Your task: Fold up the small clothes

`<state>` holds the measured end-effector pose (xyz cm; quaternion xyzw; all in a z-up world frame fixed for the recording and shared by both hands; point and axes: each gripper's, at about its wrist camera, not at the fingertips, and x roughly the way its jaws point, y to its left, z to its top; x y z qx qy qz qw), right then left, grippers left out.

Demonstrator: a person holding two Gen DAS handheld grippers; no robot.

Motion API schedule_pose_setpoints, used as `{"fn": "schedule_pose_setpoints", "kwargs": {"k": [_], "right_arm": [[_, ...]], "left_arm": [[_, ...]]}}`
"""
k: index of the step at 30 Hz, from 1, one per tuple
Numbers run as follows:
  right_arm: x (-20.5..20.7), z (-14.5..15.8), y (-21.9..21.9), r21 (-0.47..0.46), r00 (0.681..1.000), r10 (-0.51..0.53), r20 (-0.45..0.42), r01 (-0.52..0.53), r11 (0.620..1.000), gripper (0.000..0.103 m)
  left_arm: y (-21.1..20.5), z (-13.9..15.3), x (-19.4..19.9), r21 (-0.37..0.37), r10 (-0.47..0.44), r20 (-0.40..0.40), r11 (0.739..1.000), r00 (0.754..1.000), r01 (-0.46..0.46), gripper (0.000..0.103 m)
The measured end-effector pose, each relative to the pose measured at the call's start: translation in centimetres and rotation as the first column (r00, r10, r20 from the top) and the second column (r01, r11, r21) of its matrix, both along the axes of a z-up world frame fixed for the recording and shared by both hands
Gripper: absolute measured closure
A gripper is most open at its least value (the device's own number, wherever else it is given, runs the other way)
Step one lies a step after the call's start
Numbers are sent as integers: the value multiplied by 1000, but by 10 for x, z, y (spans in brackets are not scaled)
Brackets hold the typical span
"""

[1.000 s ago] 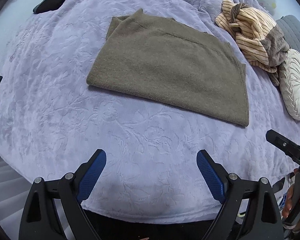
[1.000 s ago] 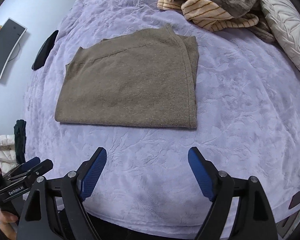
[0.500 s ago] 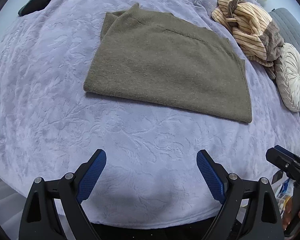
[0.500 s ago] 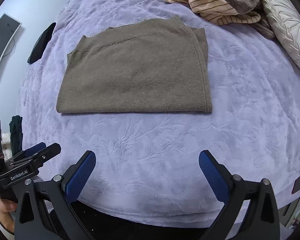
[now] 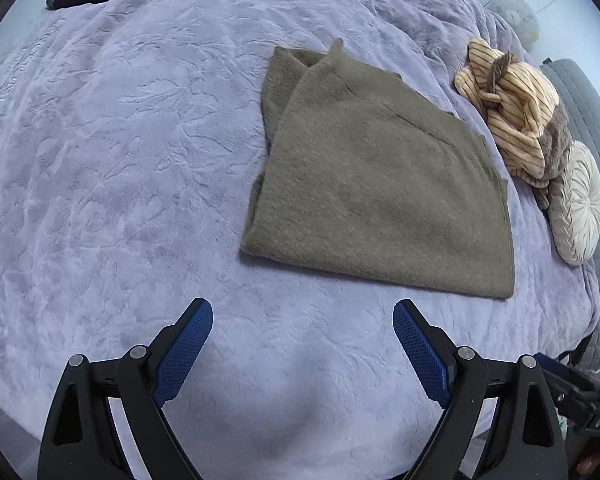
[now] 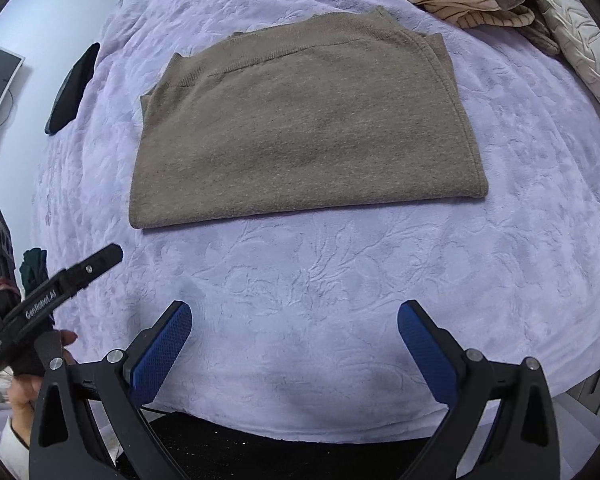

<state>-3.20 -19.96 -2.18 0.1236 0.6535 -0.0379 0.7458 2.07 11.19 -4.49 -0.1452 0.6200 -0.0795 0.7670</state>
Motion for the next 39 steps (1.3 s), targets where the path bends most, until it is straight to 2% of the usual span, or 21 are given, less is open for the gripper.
{"fn": "schedule_pose_setpoints", "kwargs": {"k": [5,9,11,12,14,15,17,19,21,22,23,24,25,27,29,36,39], "right_arm": [[-2,-1,15,-18,1000,-9,-13,8,1000,0],[-7,0,20,-40,999,-20,-28,19,999,0],[-8,0,20,-50,999,-22,-34,20,999,0],[-9,1,21,-58,999,-22,-38,20,998,0],[-11,1,22,-79,999,-17,-47,13,997,0],[-11,2,23,-82,999,-14,-48,10,997,0],[-11,3,26,-87,999,-5,-50,1,996,0],[-10,5,28,-90,999,7,-43,-11,996,3],[-9,7,31,-86,999,22,-39,-25,996,11],[-9,8,32,-82,999,28,-36,-31,996,18],[-8,7,33,-77,999,33,-38,-36,996,23],[-7,5,34,-72,998,36,-43,-39,997,23],[-7,3,35,-66,998,36,-48,-40,997,23],[-7,-1,36,-53,998,32,-55,-35,998,23],[-7,-2,36,-42,998,29,-58,-31,999,23],[-6,3,32,-32,999,21,-43,-23,999,23],[-5,2,25,-13,999,-9,-43,9,1000,23]], "left_arm": [[18,-21,32,-97,-55,27,994,998,58,11],[13,-36,55,-162,-104,43,981,994,110,12],[8,-44,62,-168,-122,35,978,992,126,33],[6,-49,63,-165,-127,22,978,992,129,36],[2,-59,66,-155,-136,0,979,991,134,53],[0,-65,67,-144,-139,-16,980,990,136,55],[3,-70,68,-152,-141,-28,979,990,135,73],[8,-66,68,-196,-143,-21,971,990,136,77],[11,-57,64,-217,-153,15,964,988,152,77],[12,-54,62,-197,-162,23,967,987,163,77],[12,-54,59,-159,-172,23,972,985,173,83],[11,-59,57,-110,-185,13,977,983,185,92],[12,-65,56,-70,-198,-9,978,980,197,95],[17,-76,53,-75,-184,-38,981,982,181,95],[20,-76,51,-77,-177,-34,982,984,174,95],[10,-56,41,47,-200,-10,979,980,201,95],[7,-50,40,64,-188,-19,980,982,188,95]]}}
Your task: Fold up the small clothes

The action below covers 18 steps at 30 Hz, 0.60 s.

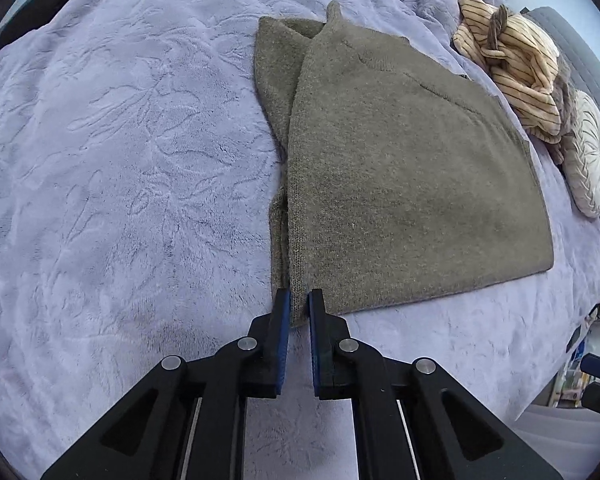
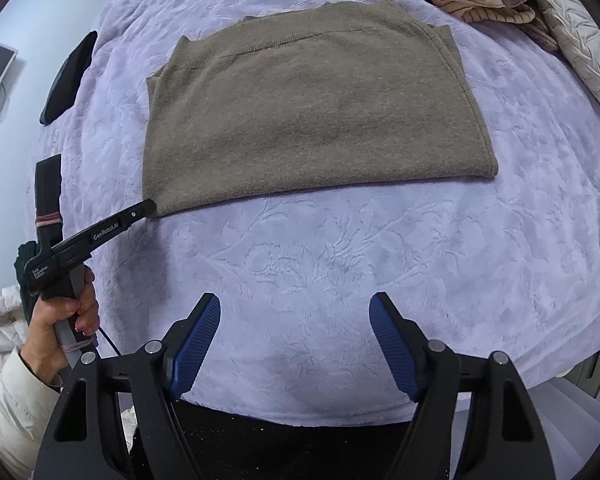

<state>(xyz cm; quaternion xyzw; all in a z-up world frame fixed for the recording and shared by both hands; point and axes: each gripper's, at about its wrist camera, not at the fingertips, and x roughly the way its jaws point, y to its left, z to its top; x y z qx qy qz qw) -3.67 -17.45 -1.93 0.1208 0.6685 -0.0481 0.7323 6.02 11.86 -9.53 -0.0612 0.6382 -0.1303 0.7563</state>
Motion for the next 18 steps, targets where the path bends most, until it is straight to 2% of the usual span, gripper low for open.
{"fn": "schedule_pose_setpoints", "kwargs": {"k": [6,7,8,9,10,18], "right_arm": [[-1,-4,-2,20,1000,-27,-11,27,999,23],[-1,-4,-1,19,1000,-24,-11,24,1000,23],[-2,-4,0,18,1000,-20,-11,21,1000,23],[-2,-4,1,17,1000,-18,-11,18,1000,23],[-2,-4,1,17,1000,-17,-11,17,1000,23],[-3,-4,1,21,1000,-17,-9,17,1000,23]], "left_arm": [[3,6,-2,27,18,-11,999,1000,-18,93],[6,7,-4,36,19,-8,999,1000,-18,72],[7,8,-5,43,24,-5,999,1000,-24,32],[7,12,-7,61,39,12,997,999,-40,18],[8,16,-8,73,48,40,996,998,-51,14],[3,22,-10,53,45,36,997,998,-47,14]]}}
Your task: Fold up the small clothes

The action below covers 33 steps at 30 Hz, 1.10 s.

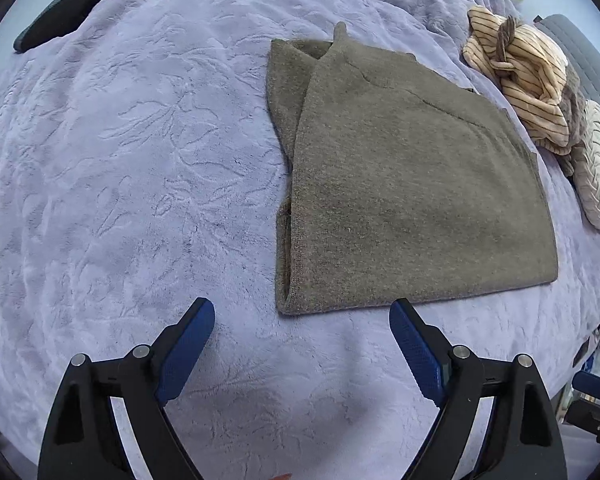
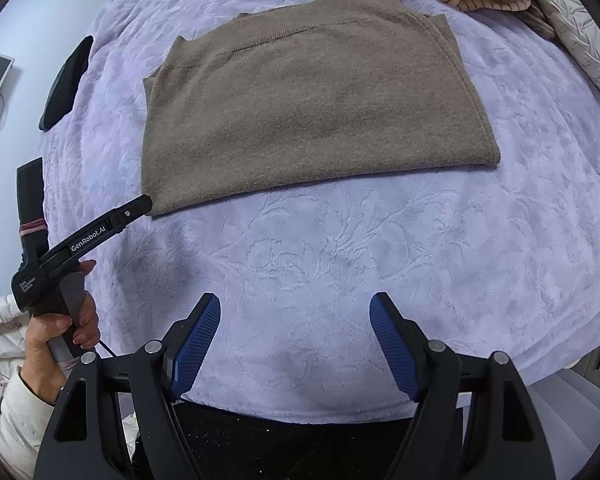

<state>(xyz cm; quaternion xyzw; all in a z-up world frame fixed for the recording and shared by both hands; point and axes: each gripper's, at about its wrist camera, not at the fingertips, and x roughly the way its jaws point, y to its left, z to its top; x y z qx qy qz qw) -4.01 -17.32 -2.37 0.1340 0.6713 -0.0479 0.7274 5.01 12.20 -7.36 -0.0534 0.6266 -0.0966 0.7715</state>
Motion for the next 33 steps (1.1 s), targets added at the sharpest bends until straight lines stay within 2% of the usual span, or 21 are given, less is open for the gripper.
{"fn": "schedule_pose_setpoints", "kwargs": {"k": [6,10,13,15,17,23,28,33], "right_arm": [[-3,-3,-3,8,1000,-2,0,2,1000,22],[-5,-6,-7,16,1000,-2,2,2,1000,21],[-6,-13,-11,27,1000,1,3,-1,1000,16],[-5,-18,-13,29,1000,11,11,-11,1000,6],[-2,-25,-15,24,999,34,12,-34,999,0],[15,-48,-25,63,998,52,-42,-50,997,0],[41,-59,-34,38,996,87,-23,-86,996,0],[79,-67,-41,-7,989,139,39,-139,990,0]], "left_arm": [[-9,-6,0,3,7,-27,1000,1000,-7,14],[-9,-9,-5,-71,37,-71,997,997,-42,14],[-10,-9,-9,-154,69,-87,985,994,-81,14],[-11,-11,-12,-209,94,-101,971,990,-114,14],[-14,-13,-14,-259,118,-112,955,987,-144,14],[-28,-31,-16,-367,174,-167,903,971,-225,14],[-40,-41,-11,-425,210,-179,865,961,-268,14],[-45,-54,-2,-467,262,-196,823,945,-325,14]]}}
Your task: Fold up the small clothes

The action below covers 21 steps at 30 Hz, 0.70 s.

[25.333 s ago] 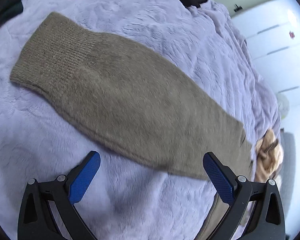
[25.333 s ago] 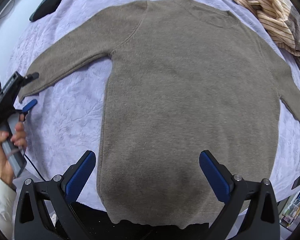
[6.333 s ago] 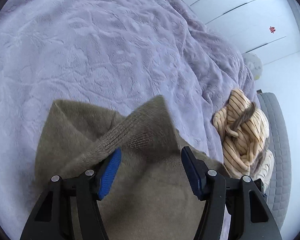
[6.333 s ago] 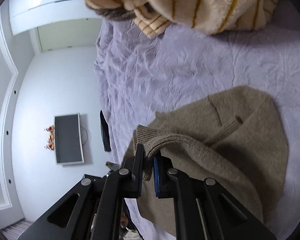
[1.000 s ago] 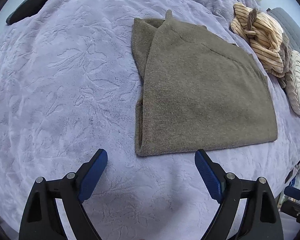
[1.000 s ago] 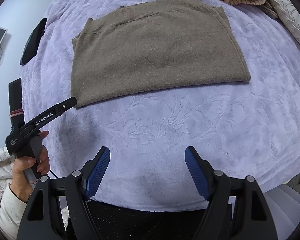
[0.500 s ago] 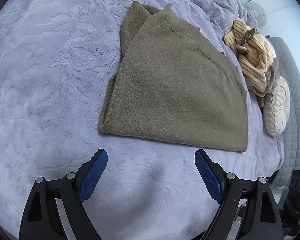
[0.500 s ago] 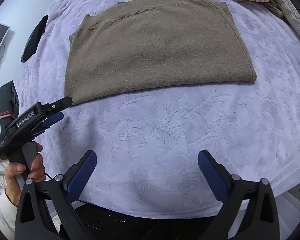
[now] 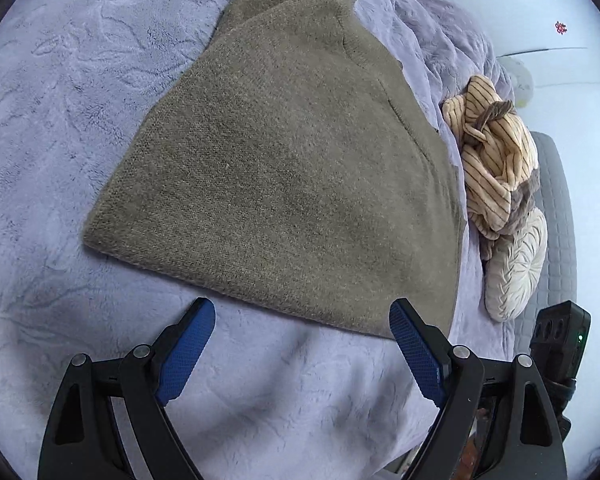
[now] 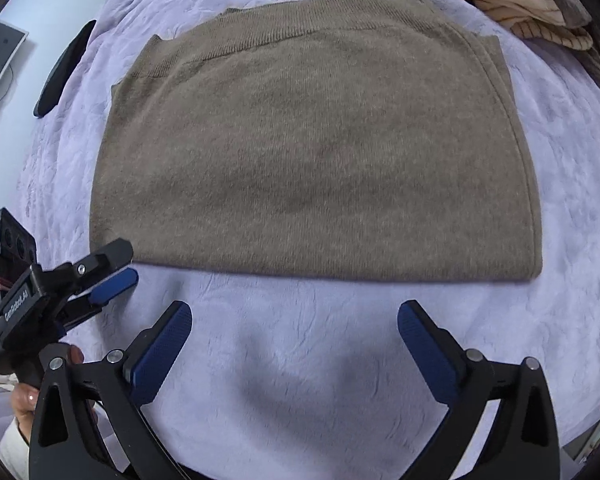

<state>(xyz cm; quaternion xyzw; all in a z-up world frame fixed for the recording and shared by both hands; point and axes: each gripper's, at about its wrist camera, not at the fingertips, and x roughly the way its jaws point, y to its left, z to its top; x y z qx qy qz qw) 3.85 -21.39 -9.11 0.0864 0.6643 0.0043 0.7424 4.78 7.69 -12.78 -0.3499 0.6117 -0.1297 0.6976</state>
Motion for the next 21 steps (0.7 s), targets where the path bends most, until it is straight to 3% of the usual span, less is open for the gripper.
{"fn": "schedule_pose_setpoints", "kwargs": {"k": [3,6,10,14,17,19,21], "right_arm": [[23,-12,-3,18,999,12,43,-13,1000,1],[39,-35,-6,25,999,13,29,-14,1000,19],[40,-53,-7,22,999,28,32,-28,999,21],[35,-54,-3,13,995,90,50,-90,996,21],[35,-54,-5,34,995,81,50,-83,996,21],[35,-55,-7,49,997,66,50,-69,996,21],[35,-54,-8,51,997,62,53,-65,997,21]], "left_arm": [[2,-8,5,-45,53,-1,998,999,-53,14],[6,-16,11,-121,126,-8,985,992,-126,14],[4,-29,18,-160,194,-19,968,981,-194,14],[-4,-19,23,-127,204,5,971,979,-202,14],[-21,18,29,-110,138,146,986,980,-122,14],[-30,28,35,-75,93,200,994,975,-80,14],[-35,18,43,-18,67,175,998,982,-64,14]]}}
